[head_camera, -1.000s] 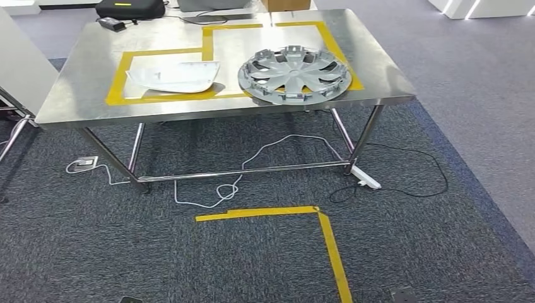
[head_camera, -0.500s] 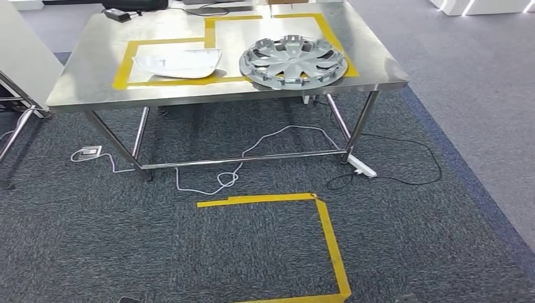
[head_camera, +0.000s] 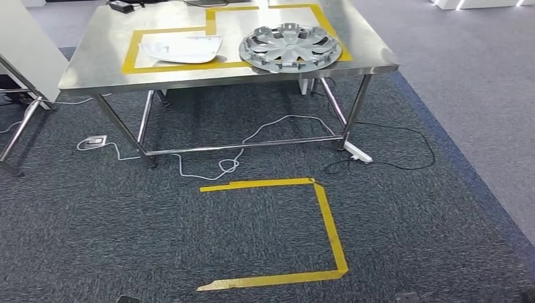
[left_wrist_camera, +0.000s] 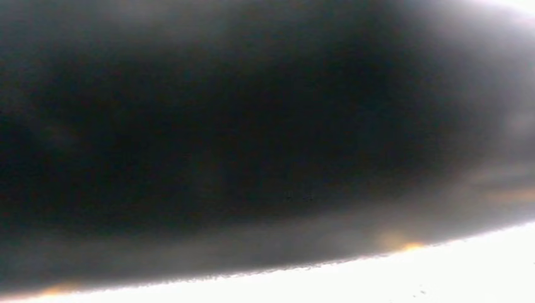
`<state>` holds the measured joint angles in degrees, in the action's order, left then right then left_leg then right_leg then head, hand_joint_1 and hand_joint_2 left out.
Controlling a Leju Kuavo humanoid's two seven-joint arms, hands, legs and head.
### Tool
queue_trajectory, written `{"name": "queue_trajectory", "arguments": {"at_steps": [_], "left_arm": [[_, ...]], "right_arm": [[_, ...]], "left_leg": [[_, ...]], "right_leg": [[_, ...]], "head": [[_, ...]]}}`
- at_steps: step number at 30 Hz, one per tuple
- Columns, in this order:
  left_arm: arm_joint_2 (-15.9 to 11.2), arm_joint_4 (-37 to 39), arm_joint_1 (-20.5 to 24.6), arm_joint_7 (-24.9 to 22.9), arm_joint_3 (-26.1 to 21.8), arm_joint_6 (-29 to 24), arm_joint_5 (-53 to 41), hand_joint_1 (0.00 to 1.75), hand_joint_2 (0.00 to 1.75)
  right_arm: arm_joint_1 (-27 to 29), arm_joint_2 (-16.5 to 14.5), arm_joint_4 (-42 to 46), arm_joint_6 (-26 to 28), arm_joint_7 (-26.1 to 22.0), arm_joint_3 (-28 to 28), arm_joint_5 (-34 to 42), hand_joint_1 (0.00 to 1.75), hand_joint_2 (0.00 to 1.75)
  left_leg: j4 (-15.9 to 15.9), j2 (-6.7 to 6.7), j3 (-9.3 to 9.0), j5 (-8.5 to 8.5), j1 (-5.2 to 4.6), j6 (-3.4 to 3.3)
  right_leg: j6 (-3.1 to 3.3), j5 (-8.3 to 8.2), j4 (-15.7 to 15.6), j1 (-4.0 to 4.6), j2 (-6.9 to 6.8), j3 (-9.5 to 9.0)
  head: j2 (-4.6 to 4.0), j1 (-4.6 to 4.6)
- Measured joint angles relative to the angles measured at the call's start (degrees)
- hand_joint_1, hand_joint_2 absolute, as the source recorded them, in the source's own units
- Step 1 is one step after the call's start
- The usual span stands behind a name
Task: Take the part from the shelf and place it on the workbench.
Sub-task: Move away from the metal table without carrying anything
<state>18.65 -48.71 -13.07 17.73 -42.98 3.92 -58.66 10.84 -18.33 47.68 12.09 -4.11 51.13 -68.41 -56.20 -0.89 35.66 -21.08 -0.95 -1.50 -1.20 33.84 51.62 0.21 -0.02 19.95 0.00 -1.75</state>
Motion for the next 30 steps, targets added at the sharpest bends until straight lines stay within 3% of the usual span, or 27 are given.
{"name": "queue_trajectory", "arguments": {"at_steps": [1,2,4,6,7,8,9,11,13,14,16,17,18,21,22,23,24,25,26,27,28,29,30], "left_arm": [[-0.04,0.09,0.05,0.02,-0.06,-0.01,-0.01,0.00,0.00],[-0.08,0.19,0.05,0.03,-0.14,-0.01,-0.03,0.00,0.00],[-0.12,0.37,0.06,0.04,-0.30,-0.01,-0.04,0.00,0.00],[-0.13,0.46,0.10,0.04,-0.34,-0.01,-0.05,0.00,0.00],[-0.13,0.51,0.11,0.04,-0.34,-0.01,-0.05,0.00,0.00],[-0.14,0.57,0.13,0.04,-0.35,-0.01,-0.05,0.00,0.00],[-0.14,0.63,0.14,0.04,-0.36,-0.01,-0.05,0.00,0.00],[-0.14,0.71,0.19,0.04,-0.37,-0.02,-0.05,0.00,0.00],[-0.16,0.74,0.27,0.08,-0.37,-0.08,-0.06,0.00,0.00],[-0.17,0.75,0.34,0.10,-0.36,-0.11,-0.07,0.00,0.00],[-0.16,0.80,0.43,0.13,-0.38,-0.15,-0.07,0.00,0.00],[-0.15,0.83,0.47,0.13,-0.39,-0.16,-0.07,0.00,0.00],[-0.13,0.85,0.49,0.13,-0.42,-0.17,-0.08,0.00,0.00],[-0.11,0.91,0.53,0.13,-0.49,-0.18,-0.09,0.00,0.00],[-0.11,0.93,0.54,0.13,-0.50,-0.18,-0.09,0.00,0.00],[-0.11,0.96,0.55,0.13,-0.51,-0.20,-0.09,0.00,0.00],[-0.11,0.99,0.56,0.13,-0.51,-0.22,-0.09,0.00,0.00],[-0.11,1.04,0.56,0.13,-0.52,-0.26,-0.09,0.00,0.00],[-0.12,1.09,0.58,0.13,-0.52,-0.31,-0.09,0.00,0.00],[-0.12,1.13,0.59,0.14,-0.52,-0.37,-0.08,0.00,0.00],[-0.13,1.16,0.60,0.15,-0.53,-0.46,-0.06,0.00,0.00],[-0.13,1.18,0.62,0.17,-0.54,-0.58,-0.03,0.00,0.00],[-0.13,1.20,0.63,0.18,-0.54,-0.69,-0.01,0.00,0.00]], "right_arm": [[-0.06,-0.01,-0.15,0.06,0.03,0.23,-0.13,0.00,0.00],[-0.07,-0.01,-0.28,0.12,0.06,0.44,-0.25,0.00,0.00],[-0.12,-0.03,-0.49,0.17,0.07,0.66,-0.39,0.00,0.00],[-0.14,-0.03,-0.57,0.20,0.06,0.78,-0.43,0.00,0.00],[-0.14,-0.03,-0.61,0.20,0.06,0.86,-0.45,0.00,0.00],[-0.14,-0.03,-0.66,0.21,0.05,0.94,-0.49,0.00,0.00],[-0.16,-0.03,-0.70,0.21,0.05,1.02,-0.53,0.00,0.00],[-0.21,-0.04,-0.80,0.23,0.07,1.14,-0.58,0.00,0.00],[-0.27,-0.06,-0.86,0.28,0.06,1.23,-0.62,0.00,0.00],[-0.28,-0.07,-0.89,0.31,0.05,1.27,-0.64,0.00,0.00],[-0.31,-0.07,-0.95,0.36,0.05,1.39,-0.68,0.00,0.00],[-0.31,-0.06,-1.00,0.37,0.05,1.47,-0.68,0.00,0.00],[-0.30,-0.04,-1.05,0.38,0.05,1.55,-0.68,0.00,0.00],[-0.31,0.01,-1.19,0.40,0.05,1.66,-0.71,0.00,0.00],[-0.31,0.01,-1.23,0.41,0.04,1.69,-0.74,0.00,0.00],[-0.32,0.01,-1.27,0.43,0.02,1.75,-0.88,0.00,0.00],[-0.35,0.01,-1.31,0.47,0.00,1.82,-1.06,0.00,0.00],[-0.39,0.01,-1.34,0.51,-0.04,1.89,-1.29,0.00,0.00],[-0.45,0.01,-1.36,0.56,-0.09,1.95,-1.53,0.00,0.00],[-0.56,0.02,-1.37,0.62,-0.14,1.98,-1.68,0.00,0.00],[-0.69,0.02,-1.37,0.68,-0.20,2.00,-1.80,0.00,0.00],[-0.80,0.03,-1.39,0.74,-0.28,2.03,-1.90,0.00,0.00],[-0.88,0.03,-1.42,0.84,-0.37,2.11,-1.98,0.00,0.00]], "left_leg": [[-0.06,0.07,0.20,0.28,0.11,0.27],[-0.55,0.17,0.47,-0.55,0.22,0.63],[-4.37,0.39,1.37,-5.52,0.45,1.39],[-11.77,0.45,2.45,-11.43,0.64,1.86],[-15.13,0.45,2.62,-12.54,0.71,1.94],[-17.20,0.46,2.22,-12.13,0.75,1.93],[-17.47,0.46,1.08,-10.62,0.76,1.80],[-12.37,0.54,-3.80,-7.91,0.67,1.16],[-3.53,0.68,-9.84,-8.85,0.43,0.34],[-0.37,0.74,-11.69,-9.79,0.26,0.04],[2.05,0.67,-12.14,-10.11,0.10,-0.35],[2.24,0.56,-11.54,-9.57,0.12,-0.66],[2.45,0.44,-10.81,-8.90,0.20,-1.01],[2.54,0.16,-8.20,-6.69,0.23,-1.61],[2.50,0.08,-7.27,-5.93,0.22,-1.59],[2.44,0.02,-6.26,-5.13,0.21,-1.53],[2.33,-0.04,-5.16,-4.35,0.21,-1.41],[2.13,-0.05,-4.00,-3.60,0.23,-1.25],[1.81,-0.05,-2.95,-2.94,0.22,-1.02],[1.33,-0.01,-2.03,-2.44,0.15,-0.78],[0.78,0.00,-1.35,-2.03,0.06,-0.49],[0.31,0.00,-0.95,-1.63,0.00,-0.21],[-0.02,0.00,-0.67,-1.22,0.00,0.09]], "right_leg": [[0.36,-0.32,0.18,-0.01,-0.07,0.46],[0.78,-0.84,0.34,-0.02,-0.17,1.03],[1.66,-2.09,0.54,-0.08,-0.41,2.47],[2.01,-3.36,1.10,0.10,-0.53,4.46],[2.03,-3.96,1.52,0.20,-0.61,5.66],[2.03,-4.53,2.05,0.29,-0.70,6.92],[2.01,-5.07,2.63,0.37,-0.75,8.10],[1.91,-6.13,3.70,0.51,-0.71,10.21],[1.54,-7.22,4.41,0.66,-0.60,11.65],[1.24,-7.79,4.56,0.61,-0.60,12.15],[0.53,-8.73,4.71,0.43,-0.61,12.95],[0.18,-8.36,5.03,0.31,-0.52,13.44],[-0.15,-6.85,6.10,0.24,-0.38,14.08],[-0.90,1.37,15.03,0.04,-0.11,16.69],[-1.08,2.68,18.49,0.00,-0.11,17.19],[-1.24,2.40,20.89,-0.04,-0.11,17.08],[-1.35,0.71,21.48,-0.11,-0.11,16.14],[-1.43,-1.47,20.01,-0.22,-0.12,14.16],[-1.48,-2.99,16.61,-0.36,-0.13,11.20],[-1.46,-3.22,11.64,-0.45,-0.14,7.22],[-1.26,-2.15,6.47,-0.48,-0.14,3.71],[-0.94,-0.79,2.69,-0.45,-0.14,1.28],[-0.55,0.21,0.50,-0.35,-0.14,-0.02]], "head": [[-0.01,0.06],[-0.01,0.09],[-0.01,0.00],[0.00,-0.12],[0.00,-0.14],[0.00,-0.13],[0.00,-0.14],[0.00,-0.14],[0.00,-0.10],[0.00,-0.10],[0.00,-0.12],[0.00,-0.10],[0.00,0.01],[0.00,0.29],[0.00,0.29],[0.00,0.30],[0.00,0.30],[0.00,0.29],[0.00,0.30],[0.00,0.35],[0.00,0.38],[0.00,0.40],[0.00,0.45]]}}
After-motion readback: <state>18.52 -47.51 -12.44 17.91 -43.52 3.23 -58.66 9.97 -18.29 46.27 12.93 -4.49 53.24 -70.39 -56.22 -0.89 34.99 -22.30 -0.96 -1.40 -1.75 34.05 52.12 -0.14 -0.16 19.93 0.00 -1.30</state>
